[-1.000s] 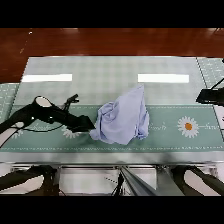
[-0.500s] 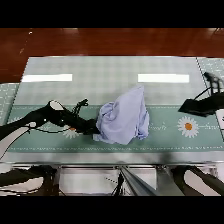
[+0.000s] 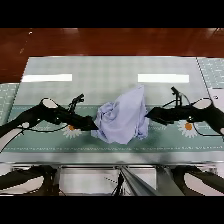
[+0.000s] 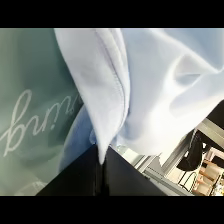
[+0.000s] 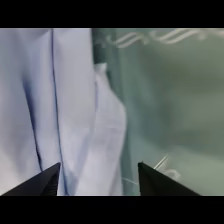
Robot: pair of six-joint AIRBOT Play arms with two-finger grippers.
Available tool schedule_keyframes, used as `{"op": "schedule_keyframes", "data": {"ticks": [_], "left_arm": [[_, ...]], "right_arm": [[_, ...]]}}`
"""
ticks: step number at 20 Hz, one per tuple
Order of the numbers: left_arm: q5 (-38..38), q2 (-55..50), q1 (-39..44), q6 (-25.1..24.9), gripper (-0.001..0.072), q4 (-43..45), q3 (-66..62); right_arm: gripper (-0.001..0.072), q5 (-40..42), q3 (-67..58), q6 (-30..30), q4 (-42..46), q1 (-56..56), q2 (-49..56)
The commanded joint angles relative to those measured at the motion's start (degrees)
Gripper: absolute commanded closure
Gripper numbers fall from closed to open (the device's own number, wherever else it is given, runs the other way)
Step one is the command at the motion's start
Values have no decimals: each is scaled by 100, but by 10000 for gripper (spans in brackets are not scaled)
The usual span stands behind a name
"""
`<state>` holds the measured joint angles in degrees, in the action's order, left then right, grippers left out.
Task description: Fold the shirts.
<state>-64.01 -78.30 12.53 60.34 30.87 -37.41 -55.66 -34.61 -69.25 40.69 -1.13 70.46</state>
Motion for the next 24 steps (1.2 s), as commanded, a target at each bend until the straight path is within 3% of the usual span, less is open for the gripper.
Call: {"op": "schedule_keyframes", "data": {"ticks": [1,2,4,5,12,18,21,24], "left_arm": [[-87,42,-170,-63,693,-4,-197],[-157,44,-247,-101,693,-2,-330],[-293,81,-483,-116,693,39,-715],[-319,168,-645,-114,693,61,-964],[-916,1375,-1961,146,693,52,-3320],[-599,2455,-2192,260,693,20,-5853],[-444,2826,-2192,745,694,293,-6730],[-535,3244,-2192,1397,694,1320,-7208]], "right_arm": [[195,649,81,-210,-293,824,442],[303,745,81,-282,-315,955,479],[617,476,-4,-269,-271,925,409],[695,188,-118,-258,-216,804,302],[695,-1355,-1976,-262,271,-804,-1799],[695,-1088,-3989,-446,291,-1132,-3064],[695,-1113,-4664,-890,339,-1128,-3283],[696,-1333,-5370,-1102,385,-1128,-3318]]}}
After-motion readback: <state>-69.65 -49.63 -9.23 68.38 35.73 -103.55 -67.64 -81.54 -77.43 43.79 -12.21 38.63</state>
